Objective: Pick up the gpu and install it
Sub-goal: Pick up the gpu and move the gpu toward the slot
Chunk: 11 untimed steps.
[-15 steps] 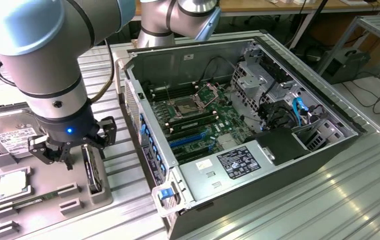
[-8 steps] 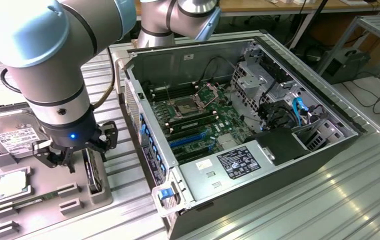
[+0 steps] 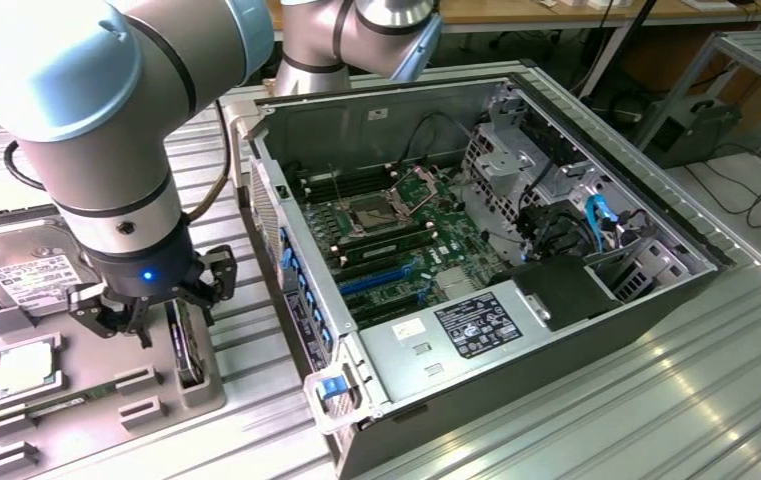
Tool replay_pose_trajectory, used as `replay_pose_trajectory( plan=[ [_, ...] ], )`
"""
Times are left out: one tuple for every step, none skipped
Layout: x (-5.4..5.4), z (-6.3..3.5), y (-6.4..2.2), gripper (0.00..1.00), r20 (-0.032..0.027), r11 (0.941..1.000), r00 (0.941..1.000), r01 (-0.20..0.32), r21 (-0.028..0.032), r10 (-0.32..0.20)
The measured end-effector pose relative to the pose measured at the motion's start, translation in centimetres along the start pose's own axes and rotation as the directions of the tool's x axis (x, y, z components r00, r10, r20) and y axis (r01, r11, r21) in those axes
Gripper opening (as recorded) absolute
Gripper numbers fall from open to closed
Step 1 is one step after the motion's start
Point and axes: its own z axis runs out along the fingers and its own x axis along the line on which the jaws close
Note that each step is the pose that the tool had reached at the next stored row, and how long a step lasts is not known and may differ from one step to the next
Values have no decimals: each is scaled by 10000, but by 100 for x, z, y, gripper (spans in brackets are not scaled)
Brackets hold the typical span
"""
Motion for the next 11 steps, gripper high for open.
replay_pose_trajectory(
  plan=[
    [0,0,0,66,1,10000,10000,0,0,0],
    [0,0,0,60,0,10000,10000,0,0,0],
    [0,0,0,53,1,10000,10000,0,0,0],
    [0,1,0,53,1,10000,10000,0,-1,0],
    [-1,1,0,47,1,10000,10000,-1,0,1],
    [-2,1,0,47,1,10000,10000,-1,-1,1],
    [-3,1,0,47,1,10000,10000,-1,0,1],
    [-11,2,0,47,1,10000,10000,1,0,-1],
    [-16,2,-1,47,1,10000,10000,2,-1,-2],
    [-17,3,-1,47,1,10000,10000,0,-1,0],
    [-18,4,-1,47,1,10000,10000,-2,-1,2]
  ],
)
